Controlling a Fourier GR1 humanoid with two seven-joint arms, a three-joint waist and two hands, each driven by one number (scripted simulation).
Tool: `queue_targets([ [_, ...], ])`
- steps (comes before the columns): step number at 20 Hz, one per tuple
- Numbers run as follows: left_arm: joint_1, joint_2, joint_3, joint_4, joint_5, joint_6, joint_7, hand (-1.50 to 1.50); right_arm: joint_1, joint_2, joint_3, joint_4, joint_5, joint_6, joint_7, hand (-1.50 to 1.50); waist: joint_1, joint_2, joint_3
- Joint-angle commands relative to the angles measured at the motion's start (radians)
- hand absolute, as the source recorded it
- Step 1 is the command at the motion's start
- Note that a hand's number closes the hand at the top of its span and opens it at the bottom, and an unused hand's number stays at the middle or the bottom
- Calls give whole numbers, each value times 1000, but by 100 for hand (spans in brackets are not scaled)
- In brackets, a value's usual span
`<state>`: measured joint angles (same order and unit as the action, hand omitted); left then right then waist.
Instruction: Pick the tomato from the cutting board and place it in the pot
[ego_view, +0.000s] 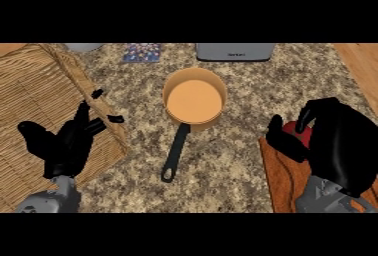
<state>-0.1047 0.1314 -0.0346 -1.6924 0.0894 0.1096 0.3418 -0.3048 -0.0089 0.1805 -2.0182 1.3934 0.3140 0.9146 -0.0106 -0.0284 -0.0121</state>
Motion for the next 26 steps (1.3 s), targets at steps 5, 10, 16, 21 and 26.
queue_targets([
  [5, -29, 1, -31, 7, -3, -30, 4, 0, -447, 9, 247, -32, 52, 186, 384, 150, 52, 16, 6],
  [10, -38, -17, -43, 7, -7, -22, -10, 0, -642, 8, 170, 144, -42, 173, 464, 150, 70, 22, 6],
  [16, -57, -29, -44, 36, -17, -12, -18, 0, -791, 8, 63, 335, -123, 111, 518, 150, 64, 27, 8],
  [21, -61, -16, -11, 53, 13, -34, -45, 0, -878, 8, -13, 519, -178, 64, 502, 150, 64, 32, 8],
  [26, -61, -30, -23, 39, -6, -8, -10, 0, -917, 8, -68, 695, -220, -26, 416, 150, 47, 32, 11],
])
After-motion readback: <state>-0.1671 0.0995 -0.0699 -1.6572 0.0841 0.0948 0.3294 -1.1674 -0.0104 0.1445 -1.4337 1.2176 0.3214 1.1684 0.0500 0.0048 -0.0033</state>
